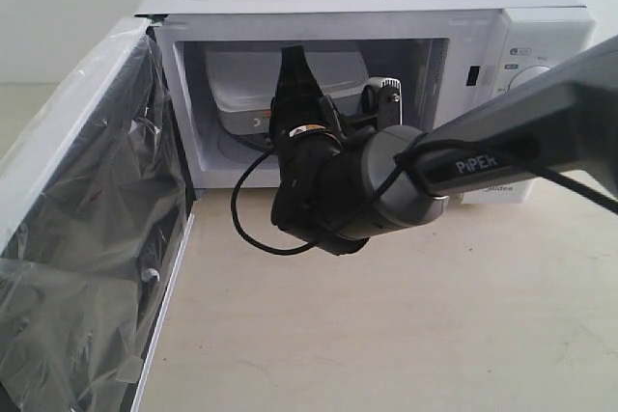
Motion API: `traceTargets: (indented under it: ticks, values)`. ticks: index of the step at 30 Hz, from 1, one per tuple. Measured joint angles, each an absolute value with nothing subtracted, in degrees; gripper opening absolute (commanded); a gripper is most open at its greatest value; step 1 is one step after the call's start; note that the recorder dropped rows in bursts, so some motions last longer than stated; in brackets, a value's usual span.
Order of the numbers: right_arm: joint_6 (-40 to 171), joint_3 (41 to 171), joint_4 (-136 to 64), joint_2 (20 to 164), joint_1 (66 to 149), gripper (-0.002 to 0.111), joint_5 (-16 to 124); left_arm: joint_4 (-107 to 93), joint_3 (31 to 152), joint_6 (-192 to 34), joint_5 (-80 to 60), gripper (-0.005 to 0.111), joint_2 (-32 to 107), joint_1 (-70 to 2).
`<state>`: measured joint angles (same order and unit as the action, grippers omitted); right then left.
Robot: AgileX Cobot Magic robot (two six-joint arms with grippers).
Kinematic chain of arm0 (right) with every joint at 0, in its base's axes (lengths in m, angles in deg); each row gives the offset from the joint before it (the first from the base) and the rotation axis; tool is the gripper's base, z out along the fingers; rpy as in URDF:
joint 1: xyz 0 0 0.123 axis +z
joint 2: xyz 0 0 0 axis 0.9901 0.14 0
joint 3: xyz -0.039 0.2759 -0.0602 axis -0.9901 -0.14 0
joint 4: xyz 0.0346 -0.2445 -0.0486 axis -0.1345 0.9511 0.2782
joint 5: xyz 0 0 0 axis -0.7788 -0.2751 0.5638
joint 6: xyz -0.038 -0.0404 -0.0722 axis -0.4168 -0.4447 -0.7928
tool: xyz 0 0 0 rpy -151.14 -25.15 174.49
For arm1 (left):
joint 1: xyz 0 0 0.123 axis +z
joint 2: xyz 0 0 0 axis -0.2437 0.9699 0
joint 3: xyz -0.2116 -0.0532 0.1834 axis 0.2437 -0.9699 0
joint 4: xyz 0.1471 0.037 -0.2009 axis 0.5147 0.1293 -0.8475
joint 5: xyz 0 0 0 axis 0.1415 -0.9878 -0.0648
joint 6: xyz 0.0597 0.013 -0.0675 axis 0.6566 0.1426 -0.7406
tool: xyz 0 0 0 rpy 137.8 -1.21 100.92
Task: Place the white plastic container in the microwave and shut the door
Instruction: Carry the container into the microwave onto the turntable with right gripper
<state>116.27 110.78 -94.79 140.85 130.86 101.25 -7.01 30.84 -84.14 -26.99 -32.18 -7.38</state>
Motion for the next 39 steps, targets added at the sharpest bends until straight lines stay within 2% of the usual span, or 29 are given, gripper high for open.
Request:
traceTargets:
  ticks: [39]
  values:
    - [117.0, 113.0, -97.9, 143.7, 129.1, 0.0, 101.4, -7.0, 30.8, -84.1, -27.0, 0.004, -32.2, -7.4]
